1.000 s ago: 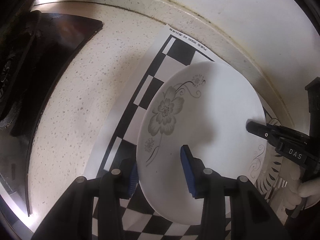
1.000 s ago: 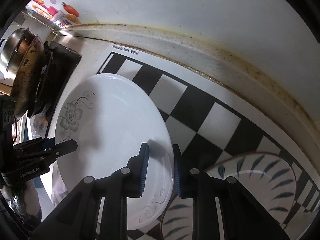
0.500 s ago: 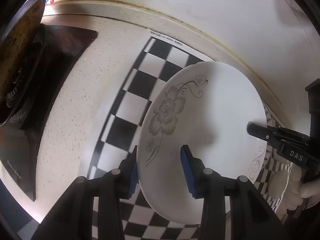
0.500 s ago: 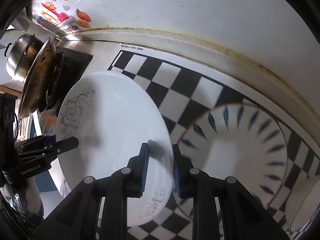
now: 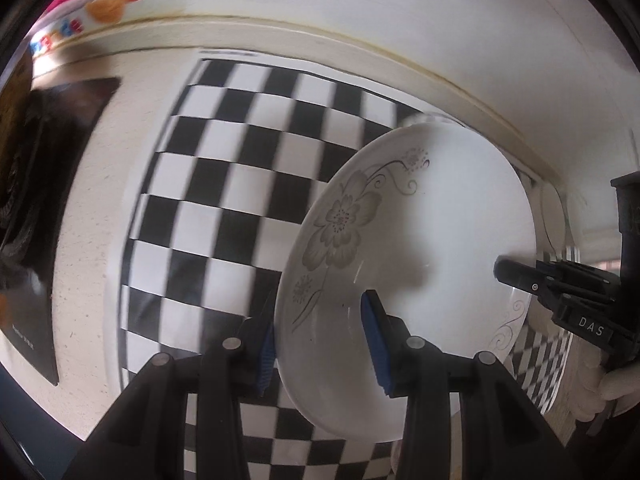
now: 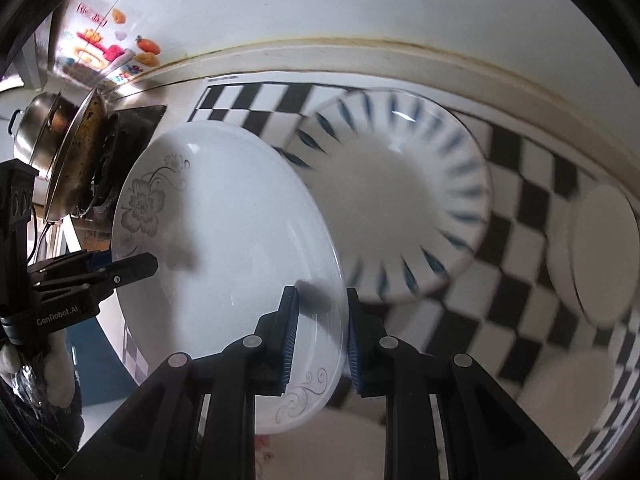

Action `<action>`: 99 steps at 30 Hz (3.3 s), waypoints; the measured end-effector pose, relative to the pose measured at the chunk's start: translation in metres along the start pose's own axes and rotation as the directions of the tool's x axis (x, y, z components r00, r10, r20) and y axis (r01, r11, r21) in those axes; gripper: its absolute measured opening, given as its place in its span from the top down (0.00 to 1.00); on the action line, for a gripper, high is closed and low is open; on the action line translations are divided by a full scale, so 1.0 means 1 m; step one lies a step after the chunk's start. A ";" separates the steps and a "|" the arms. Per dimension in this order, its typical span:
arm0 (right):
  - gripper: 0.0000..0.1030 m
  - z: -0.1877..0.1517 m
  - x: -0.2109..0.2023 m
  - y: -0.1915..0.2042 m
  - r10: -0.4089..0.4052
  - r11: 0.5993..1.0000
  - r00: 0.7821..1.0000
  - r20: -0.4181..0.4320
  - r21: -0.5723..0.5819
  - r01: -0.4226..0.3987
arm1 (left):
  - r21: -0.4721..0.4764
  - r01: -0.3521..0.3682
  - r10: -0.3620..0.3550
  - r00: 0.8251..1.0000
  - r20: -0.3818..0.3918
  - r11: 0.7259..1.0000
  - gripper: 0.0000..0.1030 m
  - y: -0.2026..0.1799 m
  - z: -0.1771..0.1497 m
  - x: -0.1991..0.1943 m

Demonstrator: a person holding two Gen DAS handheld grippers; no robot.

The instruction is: Organize plates and bowls

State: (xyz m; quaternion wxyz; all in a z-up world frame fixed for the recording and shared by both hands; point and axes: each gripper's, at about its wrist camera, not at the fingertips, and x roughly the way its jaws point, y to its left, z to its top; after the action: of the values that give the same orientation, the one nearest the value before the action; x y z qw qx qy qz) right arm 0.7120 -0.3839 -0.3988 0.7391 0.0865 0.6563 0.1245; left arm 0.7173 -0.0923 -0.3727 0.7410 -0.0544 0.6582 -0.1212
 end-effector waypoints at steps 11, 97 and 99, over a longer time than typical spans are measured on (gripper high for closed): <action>0.76 -0.099 -0.033 -0.052 -0.022 0.987 1.000 0.006 0.161 0.021 | 0.158 0.030 -0.014 0.995 -0.100 0.987 0.65 -0.073 -0.044 0.018; 0.53 -0.156 0.053 -0.057 0.155 0.864 0.928 -0.338 0.501 0.038 | 0.346 -0.126 0.245 0.913 -0.326 0.930 0.64 -0.153 -0.103 0.120; 0.53 -0.152 0.051 -0.049 0.114 0.878 0.933 -0.341 0.474 0.066 | 0.340 -0.127 0.239 0.919 -0.314 0.932 0.64 -0.150 -0.102 0.112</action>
State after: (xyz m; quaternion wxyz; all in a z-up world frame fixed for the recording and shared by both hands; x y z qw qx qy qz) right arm 0.5702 -0.4206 -0.4805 0.5608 0.2504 0.7890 -0.0183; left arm 0.6118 -0.2573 -0.4570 0.6191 0.1486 0.7541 -0.1609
